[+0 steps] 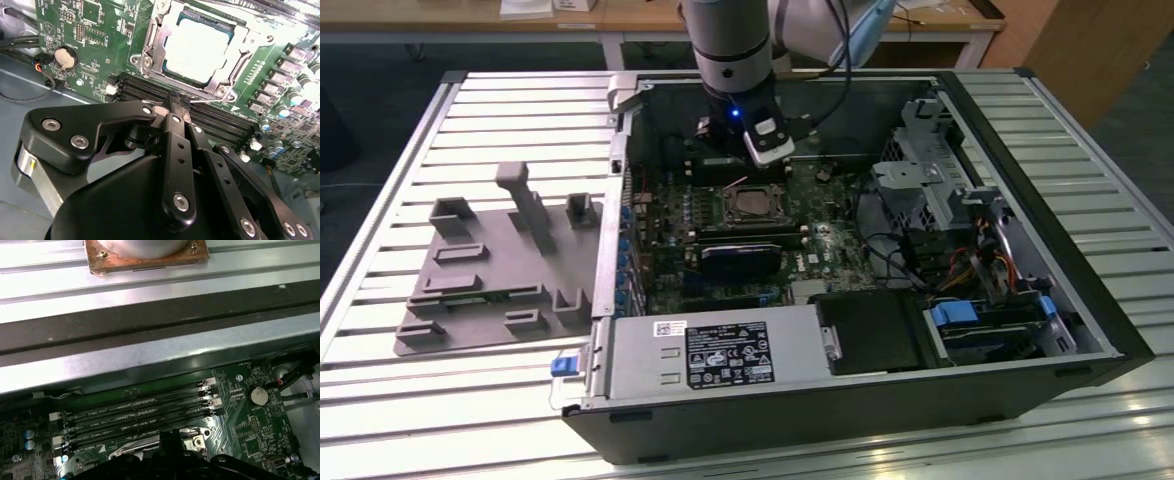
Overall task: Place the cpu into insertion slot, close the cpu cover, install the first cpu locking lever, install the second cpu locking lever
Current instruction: 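Install the first cpu locking lever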
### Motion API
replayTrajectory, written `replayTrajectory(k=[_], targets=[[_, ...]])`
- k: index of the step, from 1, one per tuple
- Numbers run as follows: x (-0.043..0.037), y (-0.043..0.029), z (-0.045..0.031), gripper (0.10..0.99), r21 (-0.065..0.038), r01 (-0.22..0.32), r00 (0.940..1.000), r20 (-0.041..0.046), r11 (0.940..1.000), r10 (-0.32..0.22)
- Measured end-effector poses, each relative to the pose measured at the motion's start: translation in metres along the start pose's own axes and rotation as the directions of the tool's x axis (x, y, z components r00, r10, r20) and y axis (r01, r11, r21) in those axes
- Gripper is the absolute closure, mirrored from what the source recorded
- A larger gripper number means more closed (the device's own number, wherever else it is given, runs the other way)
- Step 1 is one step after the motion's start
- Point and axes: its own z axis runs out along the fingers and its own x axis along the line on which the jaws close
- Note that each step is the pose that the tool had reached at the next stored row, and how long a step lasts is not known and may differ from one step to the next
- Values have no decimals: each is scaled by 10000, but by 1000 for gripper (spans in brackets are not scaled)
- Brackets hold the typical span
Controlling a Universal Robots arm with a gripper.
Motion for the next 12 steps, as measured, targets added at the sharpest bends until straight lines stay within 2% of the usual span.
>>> replayTrajectory(k=[12], targets=[[22,60,58,984,169,-526,9985,155,9985,523]])
